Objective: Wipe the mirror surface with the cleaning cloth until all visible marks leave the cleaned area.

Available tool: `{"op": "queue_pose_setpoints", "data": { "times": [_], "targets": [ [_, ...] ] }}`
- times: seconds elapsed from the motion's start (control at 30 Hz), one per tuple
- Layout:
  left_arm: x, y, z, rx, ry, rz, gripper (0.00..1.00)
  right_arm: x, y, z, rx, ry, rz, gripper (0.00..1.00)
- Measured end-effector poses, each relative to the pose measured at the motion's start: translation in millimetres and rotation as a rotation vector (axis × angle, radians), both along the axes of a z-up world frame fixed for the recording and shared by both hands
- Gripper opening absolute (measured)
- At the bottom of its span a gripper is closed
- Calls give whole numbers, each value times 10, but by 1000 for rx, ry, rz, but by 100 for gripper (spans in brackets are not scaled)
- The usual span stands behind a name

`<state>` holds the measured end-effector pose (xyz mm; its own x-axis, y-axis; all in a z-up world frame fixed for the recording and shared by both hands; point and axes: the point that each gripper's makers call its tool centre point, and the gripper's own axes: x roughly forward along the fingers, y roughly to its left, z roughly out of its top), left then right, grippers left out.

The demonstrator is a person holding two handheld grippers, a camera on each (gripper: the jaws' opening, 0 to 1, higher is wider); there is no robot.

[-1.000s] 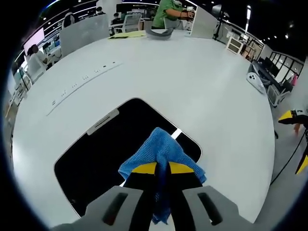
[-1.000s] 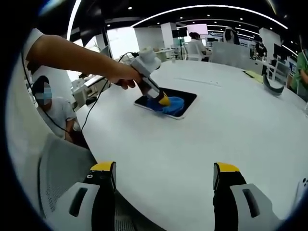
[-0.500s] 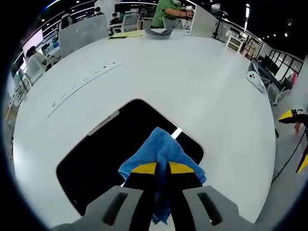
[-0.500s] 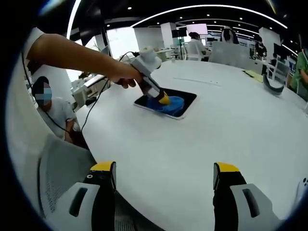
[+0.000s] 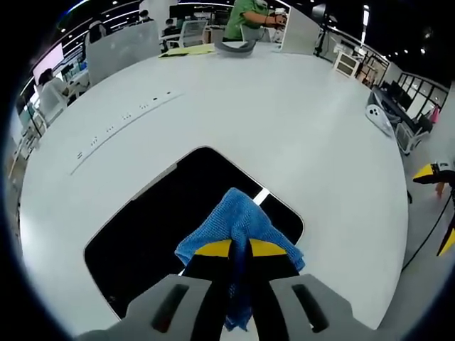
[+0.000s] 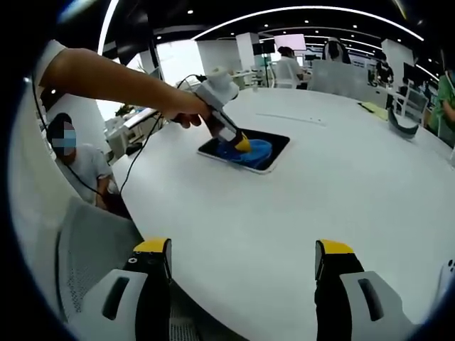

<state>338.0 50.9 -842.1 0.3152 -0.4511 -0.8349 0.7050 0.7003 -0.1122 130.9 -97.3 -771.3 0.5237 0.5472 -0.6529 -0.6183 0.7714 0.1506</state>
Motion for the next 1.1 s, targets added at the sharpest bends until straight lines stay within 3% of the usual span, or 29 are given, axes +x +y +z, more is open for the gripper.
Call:
{"op": "queue_pose_setpoints", "data": {
  "times": [1.1],
  "targets": [
    [63,3,-1,7,-7,-2,6,-42,-6,-38,-3,10,0,82]
  ]
}}
